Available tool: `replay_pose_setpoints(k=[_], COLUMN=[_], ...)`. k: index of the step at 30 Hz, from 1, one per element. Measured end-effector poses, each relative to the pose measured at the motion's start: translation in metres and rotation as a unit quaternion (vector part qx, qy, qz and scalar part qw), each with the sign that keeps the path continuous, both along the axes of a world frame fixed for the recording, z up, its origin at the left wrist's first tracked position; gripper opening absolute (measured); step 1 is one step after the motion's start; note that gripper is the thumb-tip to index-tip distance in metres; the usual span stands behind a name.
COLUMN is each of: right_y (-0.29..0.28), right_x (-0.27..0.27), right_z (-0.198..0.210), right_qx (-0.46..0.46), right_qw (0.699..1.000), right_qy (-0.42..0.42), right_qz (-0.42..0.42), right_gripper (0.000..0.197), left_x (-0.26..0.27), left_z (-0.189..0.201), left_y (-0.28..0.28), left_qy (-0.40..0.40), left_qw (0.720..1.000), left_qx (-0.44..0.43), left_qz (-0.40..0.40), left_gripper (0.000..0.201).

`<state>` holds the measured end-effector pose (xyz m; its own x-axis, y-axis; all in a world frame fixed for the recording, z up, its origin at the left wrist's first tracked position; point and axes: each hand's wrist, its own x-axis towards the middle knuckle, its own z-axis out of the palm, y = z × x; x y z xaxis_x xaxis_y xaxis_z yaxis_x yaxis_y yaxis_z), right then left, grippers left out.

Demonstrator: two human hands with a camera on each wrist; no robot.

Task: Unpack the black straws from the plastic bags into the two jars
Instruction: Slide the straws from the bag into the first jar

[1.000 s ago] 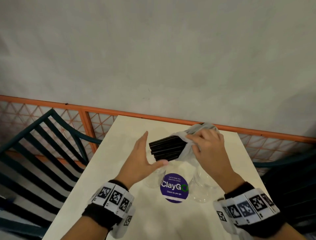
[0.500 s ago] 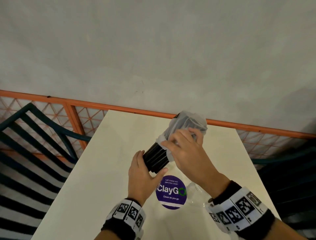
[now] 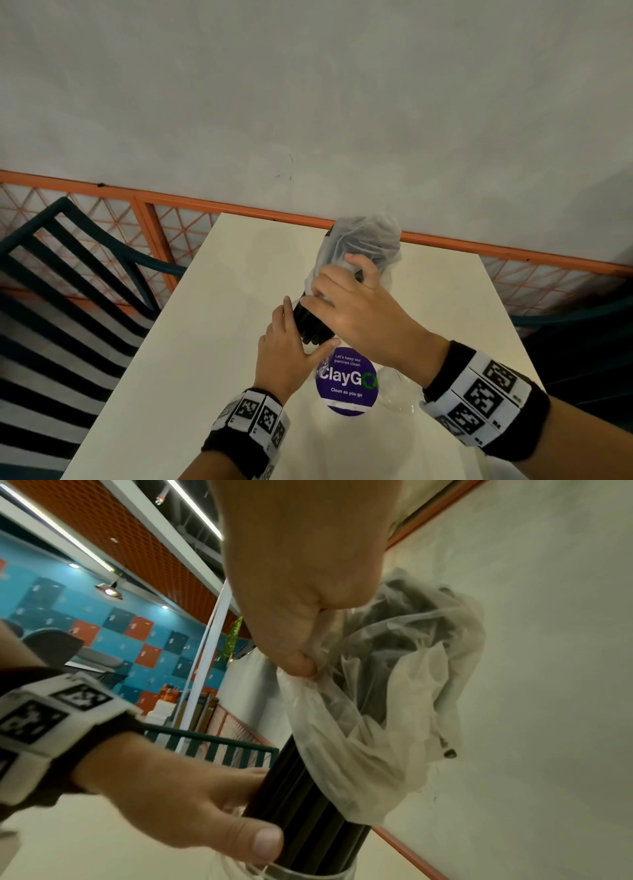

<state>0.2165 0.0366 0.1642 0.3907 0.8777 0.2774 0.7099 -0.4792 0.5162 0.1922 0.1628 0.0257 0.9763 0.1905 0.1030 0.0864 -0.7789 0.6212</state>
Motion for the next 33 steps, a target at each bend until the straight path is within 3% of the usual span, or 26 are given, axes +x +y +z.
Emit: replay_pose_setpoints(k=[3,6,10,12,14,16,18,21,22,25,27,30,31,33], right_y=[0.009,0.016,0.017,0.016,0.013,0.008,0.003,-0.007,-0.012,-0.027,-0.045,-0.071,-0.080,-0.092], right_x=[-0.006,-0.012,-0.012,-0.009,-0.005,-0.003,-0.002,-0.007,-0.009,-0.017,-0.023,-0.047,-0.057,-0.081], right_z=[-0.004,-0.009,-0.004,0.002,0.011,0.022,0.034,0.052,0.057,0.070,0.072,0.072,0.068,0.054], right_qx=[-0.099,-0.196,-0.213,-0.202,-0.170,-0.130,-0.091,-0.036,-0.009,0.087,0.173,0.327,0.365,0.415], right_qw=[0.995,0.980,0.976,0.979,0.985,0.991,0.995,0.993,0.991,0.975,0.954,0.889,0.863,0.818], right_qy=[0.013,0.026,0.042,0.037,0.013,-0.013,-0.030,-0.054,-0.057,-0.057,0.005,0.148,0.193,0.291], right_qz=[-0.006,-0.035,-0.028,-0.022,-0.014,-0.011,-0.030,-0.094,-0.121,-0.197,-0.245,-0.285,-0.291,-0.272], right_gripper=[0.013,0.028,0.031,0.023,0.009,0.009,0.021,0.059,0.064,0.033,0.053,0.065,0.065,0.065], left_x=[0.003,0.004,-0.001,-0.003,-0.003,-0.004,-0.005,-0.008,-0.010,-0.020,-0.031,-0.059,-0.070,-0.092], left_z=[-0.007,-0.007,-0.002,-0.001,-0.002,0.000,0.004,0.009,0.011,0.021,0.034,0.066,0.078,0.098], left_y=[0.005,0.007,0.007,0.006,0.006,0.007,0.006,0.005,0.005,0.007,0.006,-0.005,-0.011,-0.024], left_qy=[0.030,0.039,-0.004,-0.021,-0.026,-0.015,0.004,0.021,0.028,0.028,0.009,-0.022,-0.012,0.031], left_qw=[0.999,0.998,0.995,0.995,0.996,0.996,0.995,0.995,0.995,0.996,0.991,0.971,0.957,0.902], left_qx=[0.006,-0.028,-0.096,-0.097,-0.087,-0.087,-0.096,-0.096,-0.092,-0.085,-0.128,-0.235,-0.289,-0.429], left_qz=[-0.020,-0.037,-0.017,-0.019,-0.019,-0.017,-0.018,-0.010,-0.008,0.004,0.031,0.039,0.020,-0.039], left_gripper=[0.109,0.094,0.098,0.098,0.101,0.107,0.108,0.103,0.105,0.108,0.096,0.051,0.040,0.041])
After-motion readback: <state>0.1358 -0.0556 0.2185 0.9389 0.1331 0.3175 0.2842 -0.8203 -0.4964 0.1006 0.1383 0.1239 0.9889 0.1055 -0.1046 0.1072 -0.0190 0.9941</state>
